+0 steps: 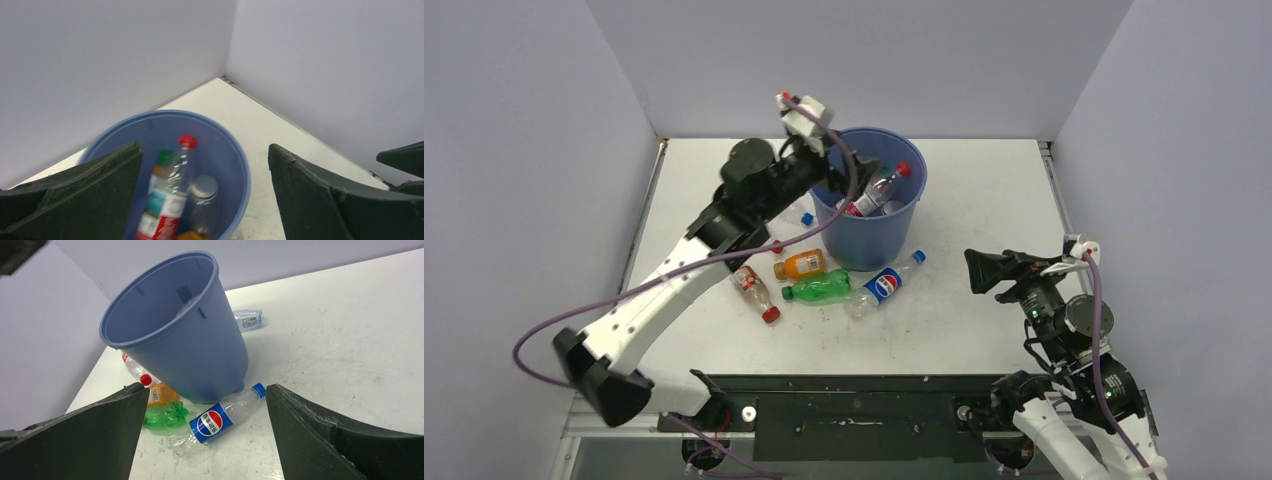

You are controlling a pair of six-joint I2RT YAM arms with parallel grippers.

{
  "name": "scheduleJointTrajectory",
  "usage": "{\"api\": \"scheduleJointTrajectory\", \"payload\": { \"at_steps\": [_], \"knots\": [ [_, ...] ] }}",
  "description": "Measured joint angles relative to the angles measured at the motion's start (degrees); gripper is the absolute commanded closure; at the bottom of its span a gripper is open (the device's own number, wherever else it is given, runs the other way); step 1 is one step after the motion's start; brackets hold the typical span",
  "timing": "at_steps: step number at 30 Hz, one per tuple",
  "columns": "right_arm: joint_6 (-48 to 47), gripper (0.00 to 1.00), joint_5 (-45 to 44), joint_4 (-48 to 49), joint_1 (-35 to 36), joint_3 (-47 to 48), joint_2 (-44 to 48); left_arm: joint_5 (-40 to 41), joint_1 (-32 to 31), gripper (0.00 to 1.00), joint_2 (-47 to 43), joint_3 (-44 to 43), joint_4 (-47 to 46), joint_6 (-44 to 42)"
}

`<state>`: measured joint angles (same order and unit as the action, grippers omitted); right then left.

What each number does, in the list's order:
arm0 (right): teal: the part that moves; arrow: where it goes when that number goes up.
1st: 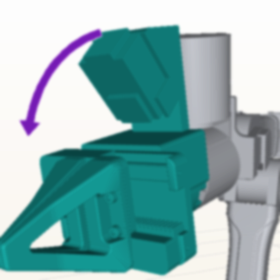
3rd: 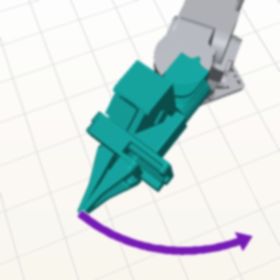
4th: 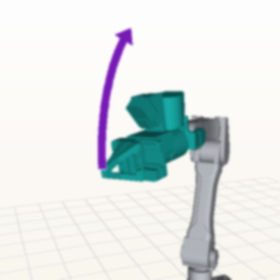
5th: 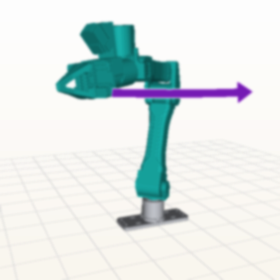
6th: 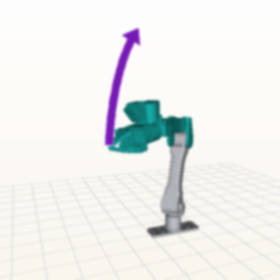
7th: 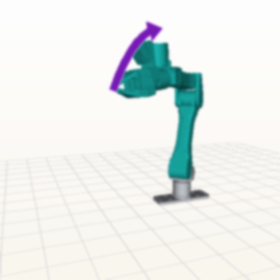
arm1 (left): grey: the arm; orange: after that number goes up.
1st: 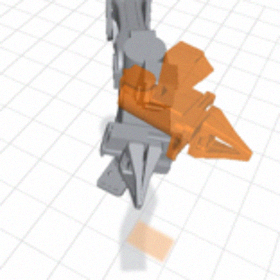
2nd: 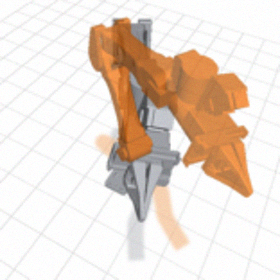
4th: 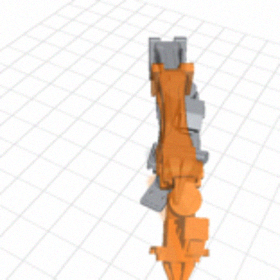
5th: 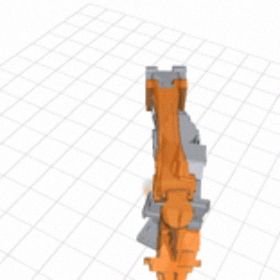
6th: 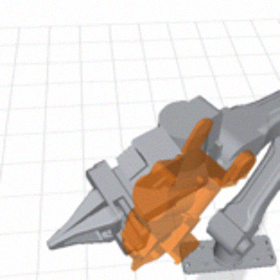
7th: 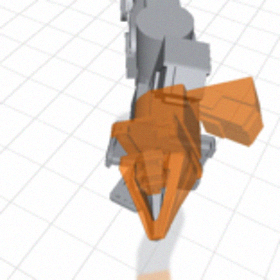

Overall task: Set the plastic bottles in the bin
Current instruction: Place the plastic bottle in the trash bin, then pick up the plastic bottle at the center of the board.

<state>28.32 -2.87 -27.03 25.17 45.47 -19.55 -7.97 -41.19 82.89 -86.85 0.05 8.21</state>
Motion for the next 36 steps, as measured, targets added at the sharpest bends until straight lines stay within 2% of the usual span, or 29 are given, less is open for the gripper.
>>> {"api": "scheduleJointTrajectory", "payload": {
  "at_steps": [8, 11, 14, 18, 21, 23, 28, 36],
  "knots": [
    [4.0, 0.10, -2.5, 1.0, 0.0, -5.4, -2.8, 24.0, 1.4, 0.04, -28.4, 18.2, 8.9, -2.6],
    [5.6, 0.10, -2.7, 1.6, 0.0, -9.4, -3.8, 29.9, 4.0, 0.04, -34.7, 24.6, 15.3, 2.8],
    [6.7, 0.10, -1.2, 3.1, 0.0, -13.2, -5.9, 31.4, 8.1, 0.04, -37.9, 33.1, 20.2, 11.8],
    [8.4, 0.10, 1.9, 5.2, 0.0, -17.0, -7.8, 31.5, 12.5, 0.04, -37.3, 45.8, 25.7, 25.0],
    [9.0, 0.10, 3.4, 5.6, 0.0, -18.4, -7.8, 31.7, 15.5, 0.04, -33.9, 51.1, 31.3, 33.7],
    [9.3, 0.10, 3.8, 5.7, 0.0, -18.7, -7.4, 31.5, 17.5, 0.04, -31.9, 51.6, 33.6, 37.8],
    [10.0, 0.10, 4.7, 6.3, 0.0, -18.8, -5.8, 29.7, 22.3, 0.04, -27.8, 51.3, 32.6, 43.8],
    [10.0, 0.10, 4.9, 6.3, 0.0, -18.8, -5.0, 27.2, 26.9, 0.04, -15.2, 45.7, 31.8, 45.9]
  ]
}}
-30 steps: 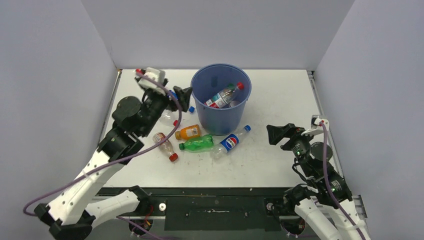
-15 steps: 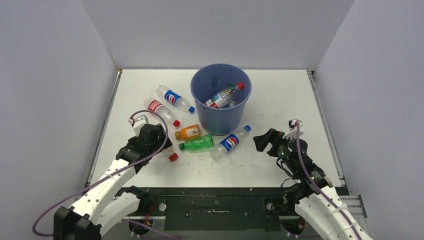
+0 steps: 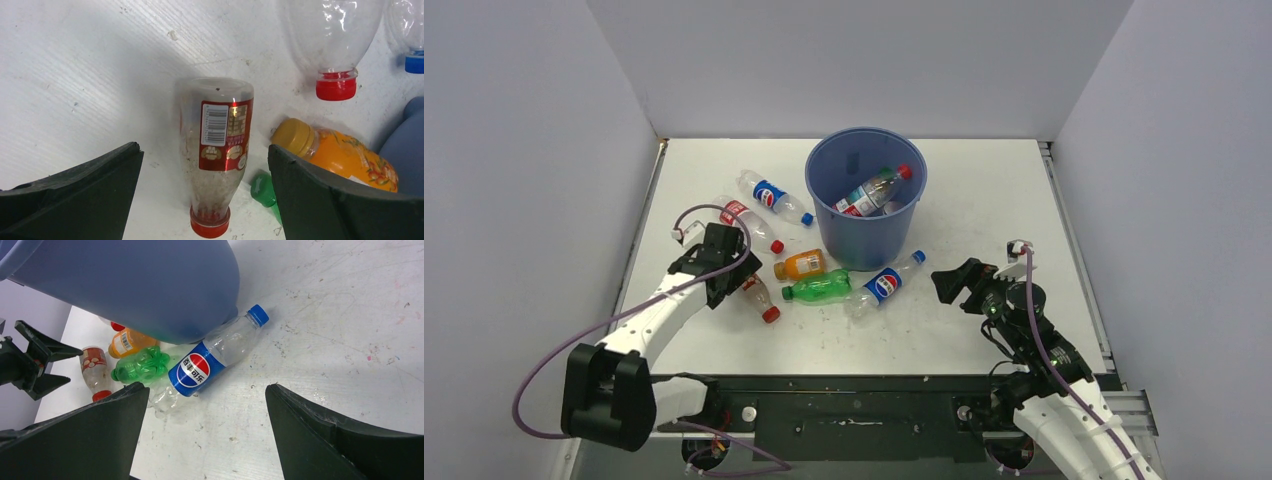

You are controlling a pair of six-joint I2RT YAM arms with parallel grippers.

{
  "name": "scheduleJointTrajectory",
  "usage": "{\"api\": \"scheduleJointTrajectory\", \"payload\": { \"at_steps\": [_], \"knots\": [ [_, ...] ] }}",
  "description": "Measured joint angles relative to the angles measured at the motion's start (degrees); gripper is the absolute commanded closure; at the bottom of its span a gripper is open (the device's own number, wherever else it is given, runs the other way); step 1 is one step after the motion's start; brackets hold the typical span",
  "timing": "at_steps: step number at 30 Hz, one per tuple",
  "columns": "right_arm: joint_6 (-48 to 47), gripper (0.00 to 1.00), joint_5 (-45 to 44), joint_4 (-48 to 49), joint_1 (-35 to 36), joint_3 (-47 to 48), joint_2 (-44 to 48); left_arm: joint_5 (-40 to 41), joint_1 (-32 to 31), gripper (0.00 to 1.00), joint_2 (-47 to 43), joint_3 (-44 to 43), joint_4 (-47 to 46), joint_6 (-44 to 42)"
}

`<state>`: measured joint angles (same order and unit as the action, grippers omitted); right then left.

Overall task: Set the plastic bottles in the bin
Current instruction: Pick up the plastic bottle at the center of the board.

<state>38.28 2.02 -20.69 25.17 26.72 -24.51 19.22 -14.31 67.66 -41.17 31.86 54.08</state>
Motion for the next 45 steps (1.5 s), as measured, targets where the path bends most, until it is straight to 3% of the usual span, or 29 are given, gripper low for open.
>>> {"api": "scheduleJointTrajectory", "payload": {
  "at_steps": [9, 15, 22, 26, 34, 38, 40, 45],
  "knots": [
    [-0.1, 0.10, 0.4, 0.0, 0.0, 0.0, 0.0, -0.2, 1.3, 0.03, 10.6, -3.2, -1.0, 1.5],
    [-0.1, 0.10, 1.3, -0.8, 0.0, 0.1, 0.3, -1.7, 2.1, 0.21, 12.5, -2.7, -3.0, 3.4],
    [-0.8, 0.10, 4.2, -1.3, 0.0, 1.8, 0.7, -4.0, 2.2, 0.53, 11.9, 0.5, -6.4, 5.1],
    [-3.3, 0.10, 6.9, -2.7, 0.0, 4.3, 2.1, -5.1, 2.8, 0.61, 5.4, 2.4, -5.1, 5.2],
    [-9.9, 0.10, 15.7, -0.4, 0.0, 14.8, 1.9, -7.6, 3.2, 0.65, -22.6, -3.7, -2.0, 4.3],
    [-8.0, 0.09, 21.4, 10.2, 0.0, 16.6, -0.4, -12.7, 1.7, 0.66, -30.5, -4.0, -12.7, 10.8],
    [-5.4, 0.09, 23.8, 16.6, 0.0, 16.3, -2.2, -14.0, -1.5, 0.66, -32.2, -1.2, -22.5, 15.9],
    [1.2, 0.07, 28.0, 30.7, 0.1, 17.3, -9.8, -13.7, -10.7, 0.66, -29.6, 0.9, -33.3, 21.9]
  ]
}}
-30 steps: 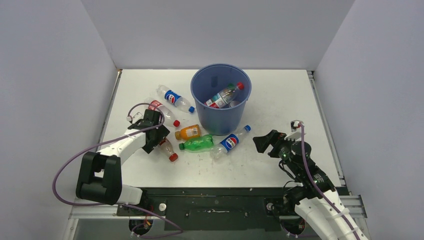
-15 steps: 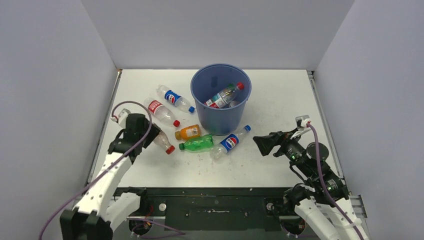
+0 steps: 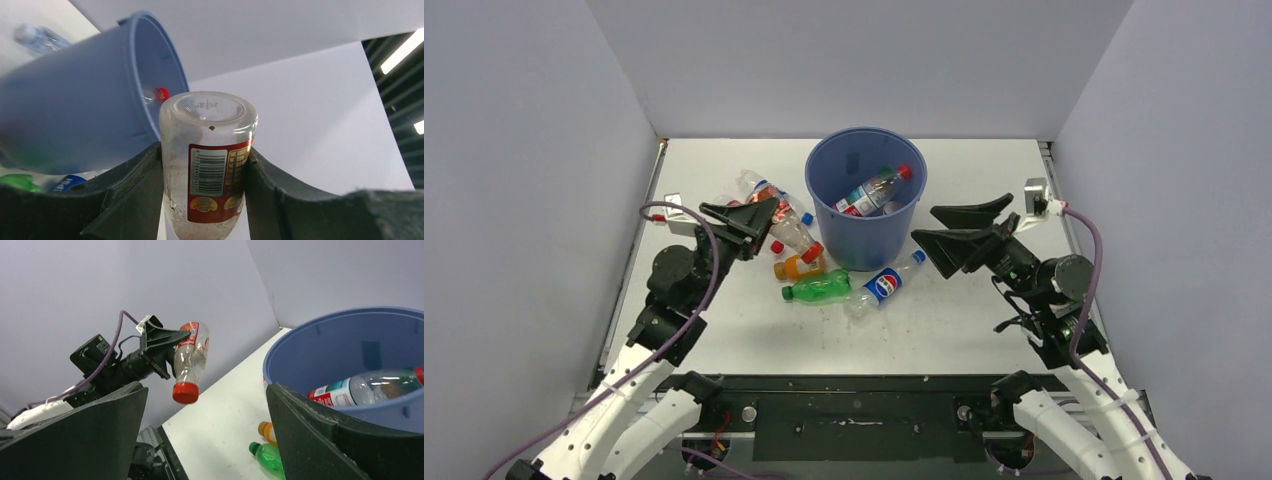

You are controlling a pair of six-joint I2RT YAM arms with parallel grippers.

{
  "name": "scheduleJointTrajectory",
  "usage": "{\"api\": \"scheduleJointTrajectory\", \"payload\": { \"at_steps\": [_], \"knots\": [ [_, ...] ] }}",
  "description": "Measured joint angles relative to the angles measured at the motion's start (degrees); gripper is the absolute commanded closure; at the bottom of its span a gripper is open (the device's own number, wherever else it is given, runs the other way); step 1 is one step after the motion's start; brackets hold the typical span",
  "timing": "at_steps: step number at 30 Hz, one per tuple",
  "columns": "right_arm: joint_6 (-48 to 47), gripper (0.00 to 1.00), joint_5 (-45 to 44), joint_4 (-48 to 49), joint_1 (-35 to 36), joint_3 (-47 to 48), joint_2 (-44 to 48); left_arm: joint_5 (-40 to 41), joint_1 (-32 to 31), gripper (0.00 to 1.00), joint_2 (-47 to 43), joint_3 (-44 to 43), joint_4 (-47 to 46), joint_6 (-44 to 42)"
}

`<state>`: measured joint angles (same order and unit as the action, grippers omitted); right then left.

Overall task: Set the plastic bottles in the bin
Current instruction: Pick up the plastic bottle at the center of the board.

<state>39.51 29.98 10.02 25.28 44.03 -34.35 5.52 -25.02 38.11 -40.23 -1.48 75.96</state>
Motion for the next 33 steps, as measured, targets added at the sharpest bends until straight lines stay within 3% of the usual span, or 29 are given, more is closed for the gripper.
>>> {"api": "scheduleJointTrajectory", "payload": {
  "at_steps": [8, 16, 23, 30, 33],
  "knots": [
    [-0.5, 0.08, -1.0, 1.0, 5.5, 12.1, -13.0, 4.4, -10.8, 0.67, 7.5, -6.1, -9.0, -1.2],
    [-15.7, 0.09, -15.7, -9.1, 27.6, 31.4, -24.0, 8.7, -9.8, 0.66, 9.5, -11.8, -12.5, -8.2],
    [-19.2, 0.07, -22.5, -7.5, 29.6, 27.8, -25.6, 5.3, -0.2, 0.67, 11.4, -15.5, -19.4, -5.7],
    [-17.8, 0.00, -23.2, -2.0, 29.9, 26.8, -31.9, 1.9, 0.4, 0.68, 13.4, -13.4, -22.8, -0.2],
    [-17.4, 0.10, -23.9, -0.6, 30.0, 26.7, -33.9, 1.0, 0.3, 0.68, 13.7, -12.8, -22.8, 0.9]
  ]
}}
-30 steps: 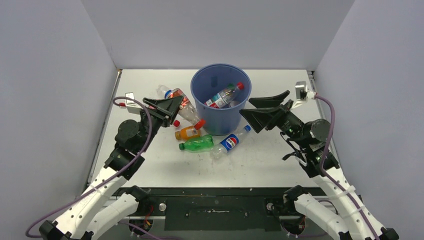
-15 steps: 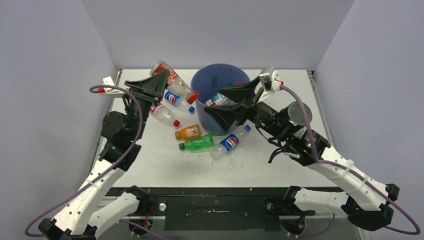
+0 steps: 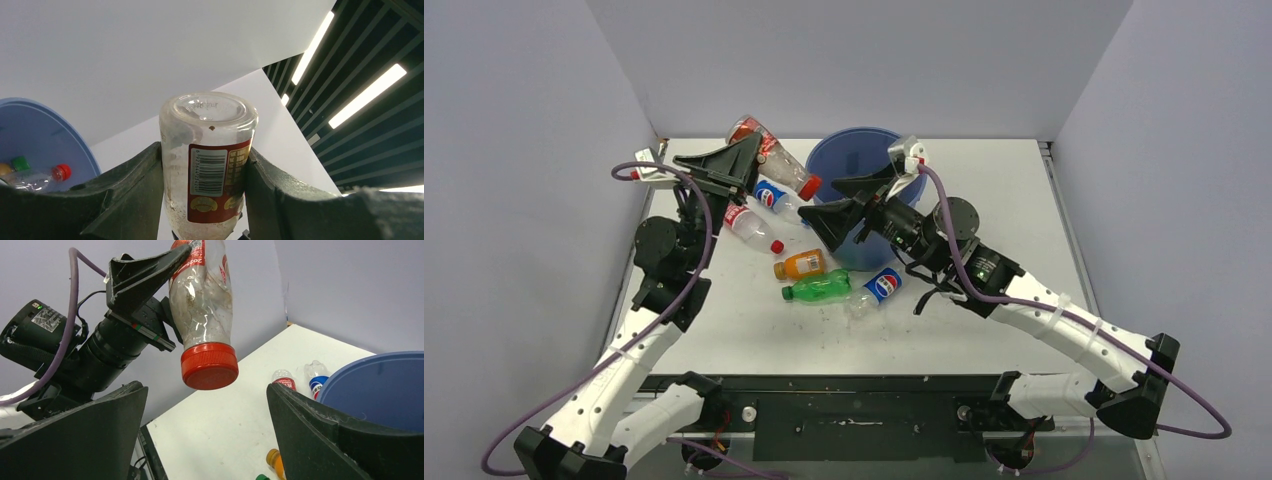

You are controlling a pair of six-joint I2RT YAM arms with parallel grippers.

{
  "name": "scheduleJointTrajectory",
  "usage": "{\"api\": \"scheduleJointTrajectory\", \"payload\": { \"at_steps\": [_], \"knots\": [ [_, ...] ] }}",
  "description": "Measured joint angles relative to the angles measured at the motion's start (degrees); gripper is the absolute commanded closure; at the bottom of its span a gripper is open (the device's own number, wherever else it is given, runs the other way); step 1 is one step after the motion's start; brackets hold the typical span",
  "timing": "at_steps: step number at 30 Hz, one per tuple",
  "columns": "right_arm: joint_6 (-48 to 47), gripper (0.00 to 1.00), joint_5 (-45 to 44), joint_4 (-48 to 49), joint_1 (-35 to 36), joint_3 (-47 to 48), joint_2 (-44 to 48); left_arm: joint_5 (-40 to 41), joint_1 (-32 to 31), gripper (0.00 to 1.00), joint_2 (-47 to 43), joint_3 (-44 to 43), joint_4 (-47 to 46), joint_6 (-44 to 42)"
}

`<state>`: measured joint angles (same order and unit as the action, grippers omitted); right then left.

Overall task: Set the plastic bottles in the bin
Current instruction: Pick up the plastic bottle at the center of the board, then place the plastic bottle in the trash bin.

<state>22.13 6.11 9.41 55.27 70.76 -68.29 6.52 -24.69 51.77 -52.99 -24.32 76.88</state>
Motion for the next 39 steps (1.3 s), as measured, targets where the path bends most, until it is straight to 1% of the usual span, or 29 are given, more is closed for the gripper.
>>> {"api": "scheduleJointTrajectory", "payload": {
  "at_steps": [5, 10, 11, 15, 16, 17, 19, 20, 21, 22, 23, 24, 25, 26, 29, 32, 36, 39],
  "knots": [
    [1.2, 0.18, -0.4, 2.1, 0.3, 0.0, -0.8, -0.6, -0.3, 0.68, -0.6, 0.3, -0.1, 0.7],
    [2.4, 0.36, -0.4, 4.4, 0.3, 0.0, -1.8, -1.1, -1.0, 0.68, -1.2, 0.5, -1.0, 0.9],
    [2.7, 0.38, -0.4, 4.7, 0.3, 0.0, -2.0, -1.1, -1.3, 0.68, -1.4, 0.7, -1.1, 0.9],
    [3.7, 0.39, -0.4, 5.2, 0.3, 0.0, -2.9, -1.3, -2.3, 0.68, -1.6, 1.1, -1.0, 0.7],
    [3.9, 0.40, -0.4, 5.3, 0.3, 0.0, -3.0, -1.5, -2.5, 0.68, -1.6, 1.1, -1.0, 0.7],
    [4.1, 0.45, -0.3, 5.5, 0.3, 0.0, -3.1, -1.6, -2.7, 0.68, -1.6, 1.1, -1.0, 0.7],
    [4.4, 0.59, -0.1, 5.9, 0.4, 0.0, -3.4, -1.7, -3.0, 0.67, -1.7, 1.1, -1.0, 0.4],
    [4.5, 0.66, 0.0, 6.1, 0.5, 0.0, -3.5, -1.7, -3.0, 0.62, -1.7, 1.1, -0.9, 0.3],
    [4.8, 0.77, 0.3, 6.2, 0.7, 0.0, -3.5, -1.5, -3.0, 0.51, -1.7, 1.1, -0.6, 0.1],
    [4.7, 0.93, 0.4, 6.1, 0.8, 0.0, -3.5, -1.6, -3.0, 0.36, -1.7, 1.1, -0.5, 0.0],
    [4.7, 0.94, 0.5, 6.0, 0.8, 0.0, -3.5, -1.7, -3.0, 0.21, -1.8, 1.1, -0.4, -0.3],
    [4.8, 0.95, 0.6, 5.8, 0.8, 0.0, -3.5, -1.7, -3.0, 0.09, -1.8, 1.1, -0.4, -0.9],
    [4.6, 0.95, 0.3, 5.5, 0.9, 0.0, -3.5, -2.3, -3.0, 0.02, -1.9, 1.1, -0.2, -1.6],
    [4.6, 0.95, 0.0, 4.9, 0.9, 0.0, -3.4, -3.1, -3.1, 0.04, -2.1, 1.1, 0.4, -3.0],
    [3.9, 0.95, -1.2, 1.0, 0.9, -0.3, -2.1, -5.3, -3.4, 0.04, -3.3, 1.1, 3.6, -7.7],
    [2.4, 0.95, -3.9, -6.6, 0.9, -1.2, 3.3, -5.2, -3.3, 0.04, -6.3, 0.4, 9.6, -15.3],
    [1.0, 0.95, -9.0, -18.1, 0.7, -0.7, 13.7, -4.5, -3.3, 0.04, -10.5, -4.7, 17.7, -30.8],
    [0.6, 0.95, -11.4, -28.6, 0.7, 4.0, 18.6, -6.5, -4.2, 0.04, -12.4, -9.8, 20.9, -44.9]
  ]
}}
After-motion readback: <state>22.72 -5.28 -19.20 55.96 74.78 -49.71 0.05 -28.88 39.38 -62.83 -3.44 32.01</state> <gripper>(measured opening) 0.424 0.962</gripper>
